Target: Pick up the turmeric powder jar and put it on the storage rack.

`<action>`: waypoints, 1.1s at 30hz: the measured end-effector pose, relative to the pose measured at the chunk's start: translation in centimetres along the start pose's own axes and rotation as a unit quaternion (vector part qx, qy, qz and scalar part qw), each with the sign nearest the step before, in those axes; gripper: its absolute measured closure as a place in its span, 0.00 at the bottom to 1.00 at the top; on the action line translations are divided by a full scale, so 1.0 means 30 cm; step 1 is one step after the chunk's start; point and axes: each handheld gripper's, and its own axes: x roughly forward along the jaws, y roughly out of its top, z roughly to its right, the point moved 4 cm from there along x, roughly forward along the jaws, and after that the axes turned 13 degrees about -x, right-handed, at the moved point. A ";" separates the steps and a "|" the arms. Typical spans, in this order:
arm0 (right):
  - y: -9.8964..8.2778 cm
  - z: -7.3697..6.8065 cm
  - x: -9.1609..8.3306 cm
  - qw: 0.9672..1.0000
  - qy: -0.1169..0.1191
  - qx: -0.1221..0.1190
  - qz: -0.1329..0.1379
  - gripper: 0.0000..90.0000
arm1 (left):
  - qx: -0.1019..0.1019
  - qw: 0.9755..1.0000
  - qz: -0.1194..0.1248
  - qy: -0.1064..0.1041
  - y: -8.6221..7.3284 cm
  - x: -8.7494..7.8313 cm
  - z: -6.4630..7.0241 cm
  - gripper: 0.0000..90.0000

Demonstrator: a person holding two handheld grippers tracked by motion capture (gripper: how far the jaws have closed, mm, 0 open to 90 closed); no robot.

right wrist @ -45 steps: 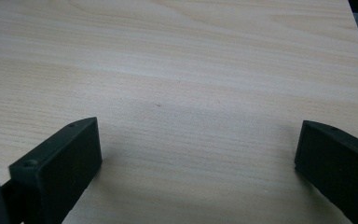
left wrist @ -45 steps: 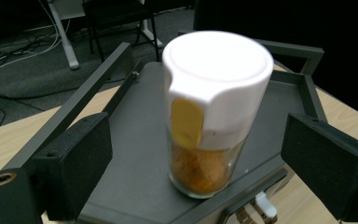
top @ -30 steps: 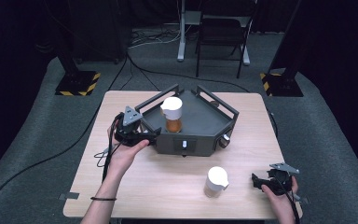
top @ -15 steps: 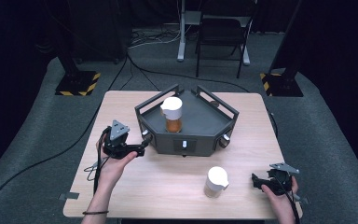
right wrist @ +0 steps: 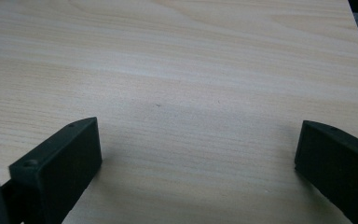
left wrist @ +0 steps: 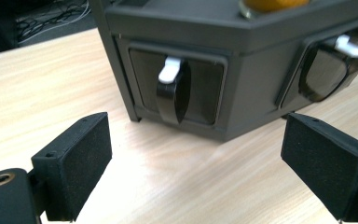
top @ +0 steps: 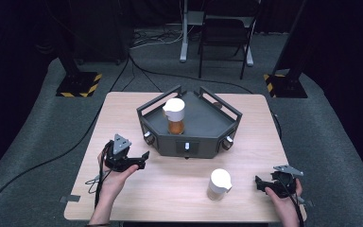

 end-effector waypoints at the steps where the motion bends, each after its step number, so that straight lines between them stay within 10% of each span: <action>1: 0.000 0.000 0.000 1.000 0.000 0.000 0.000 0.00 | -0.001 1.000 -0.002 0.000 -0.007 0.001 -0.004 0.10; 33: 0.000 0.000 0.000 1.000 0.000 0.000 0.000 0.00 | -0.048 0.997 -0.052 0.035 -0.210 0.039 -0.110 0.10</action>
